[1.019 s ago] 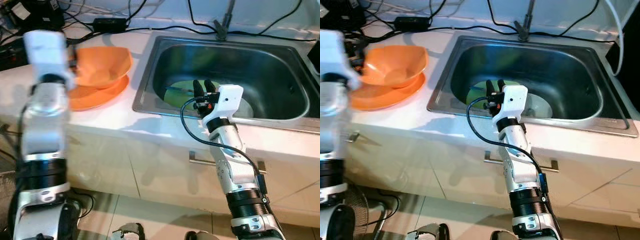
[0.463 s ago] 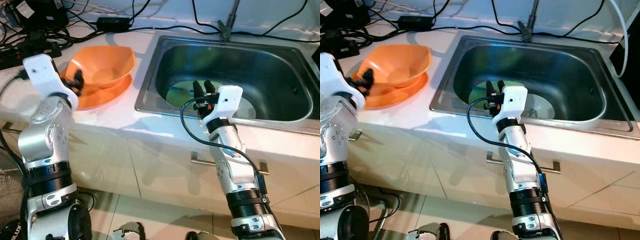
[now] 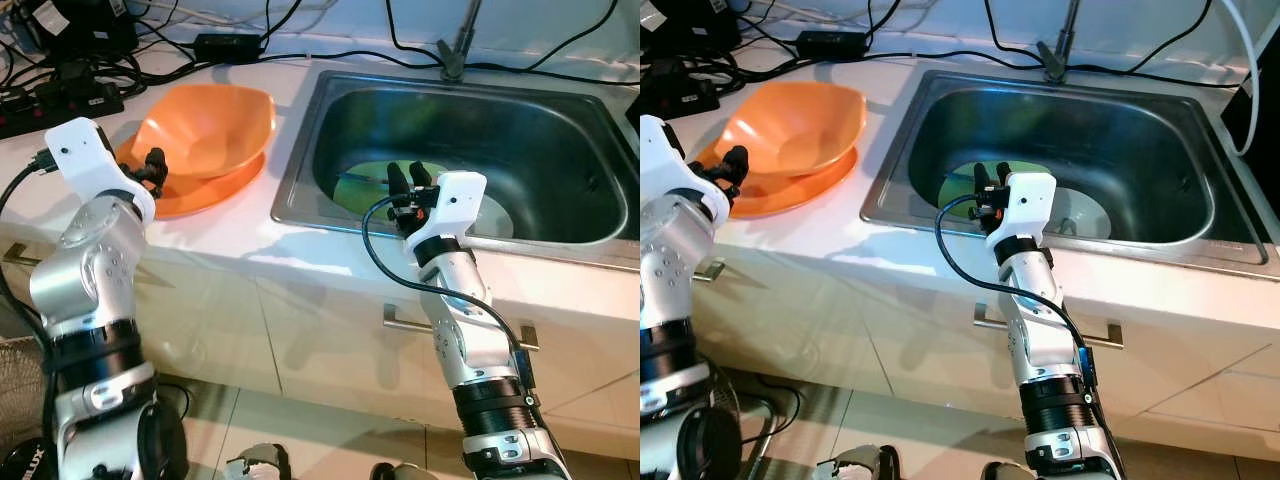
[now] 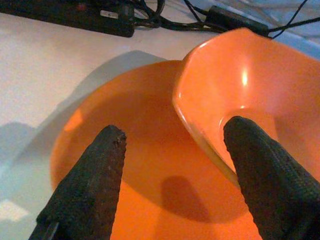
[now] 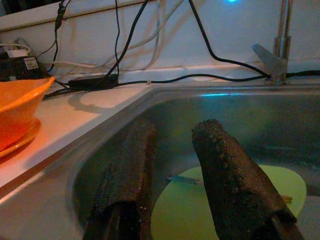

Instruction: Kitchen organization

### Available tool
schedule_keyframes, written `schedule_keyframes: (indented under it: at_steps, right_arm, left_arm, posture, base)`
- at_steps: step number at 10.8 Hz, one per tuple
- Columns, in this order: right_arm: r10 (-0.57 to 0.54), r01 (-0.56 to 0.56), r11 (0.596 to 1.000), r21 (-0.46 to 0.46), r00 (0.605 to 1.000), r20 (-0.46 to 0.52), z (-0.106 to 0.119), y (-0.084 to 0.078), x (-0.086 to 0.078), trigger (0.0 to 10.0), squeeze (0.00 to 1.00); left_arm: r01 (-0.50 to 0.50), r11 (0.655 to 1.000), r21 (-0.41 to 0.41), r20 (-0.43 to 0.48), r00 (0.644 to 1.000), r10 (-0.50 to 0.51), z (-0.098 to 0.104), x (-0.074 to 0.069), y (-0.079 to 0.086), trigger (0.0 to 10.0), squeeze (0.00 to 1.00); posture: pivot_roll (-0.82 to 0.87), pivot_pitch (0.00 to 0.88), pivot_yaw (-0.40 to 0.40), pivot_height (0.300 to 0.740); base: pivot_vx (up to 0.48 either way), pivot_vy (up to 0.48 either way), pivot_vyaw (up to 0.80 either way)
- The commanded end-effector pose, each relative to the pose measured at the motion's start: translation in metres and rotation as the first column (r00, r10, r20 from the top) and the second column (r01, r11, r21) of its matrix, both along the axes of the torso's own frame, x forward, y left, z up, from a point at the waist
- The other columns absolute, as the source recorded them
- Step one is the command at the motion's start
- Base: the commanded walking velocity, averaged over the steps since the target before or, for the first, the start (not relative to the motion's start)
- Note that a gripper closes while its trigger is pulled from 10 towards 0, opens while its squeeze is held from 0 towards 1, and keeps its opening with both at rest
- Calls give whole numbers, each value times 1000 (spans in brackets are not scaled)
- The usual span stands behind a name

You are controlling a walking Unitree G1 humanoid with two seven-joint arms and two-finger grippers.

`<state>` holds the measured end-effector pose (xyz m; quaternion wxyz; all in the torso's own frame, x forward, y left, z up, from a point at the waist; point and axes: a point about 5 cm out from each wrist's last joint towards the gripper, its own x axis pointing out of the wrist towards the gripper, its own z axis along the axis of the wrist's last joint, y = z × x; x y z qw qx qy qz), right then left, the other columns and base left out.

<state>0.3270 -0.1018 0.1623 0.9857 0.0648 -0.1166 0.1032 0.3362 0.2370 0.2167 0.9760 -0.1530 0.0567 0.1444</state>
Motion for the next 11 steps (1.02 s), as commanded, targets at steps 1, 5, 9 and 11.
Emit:
schedule_keyframes:
  at_steps: [1, 5, 9, 11]
  right_arm:
    - [-5, 5, 1000, 0, 1000, -25, -4, -1, 0, 10000, 0]
    - [-15, 15, 1000, -4, 999, -34, -6, -2, 1, 10000, 0]
    - [-20, 20, 1000, -7, 999, -41, -7, -3, 1, 10000, 0]
    - [-21, 21, 1000, -9, 999, -44, -8, -3, 2, 10000, 0]
  left_arm:
    - [7, 999, -47, -20, 1000, -8, -4, 3, -4, 10000, 0]
    - [114, 967, -230, -23, 992, -122, -10, 9, -22, 5216, 0]
    - [104, 963, -247, -21, 993, -113, -11, 10, -23, 0, 0]
    - [91, 964, -248, -15, 995, -98, -10, 10, -21, 0, 0]
  posture:
    - [116, 91, 20, 740]
    - [108, 88, 22, 740]
    - [104, 86, 24, 740]
    - [106, 82, 25, 740]
  base:
    - [0, 0, 0]
    - [0, 0, 0]
    - [0, 0, 0]
    - [0, 0, 0]
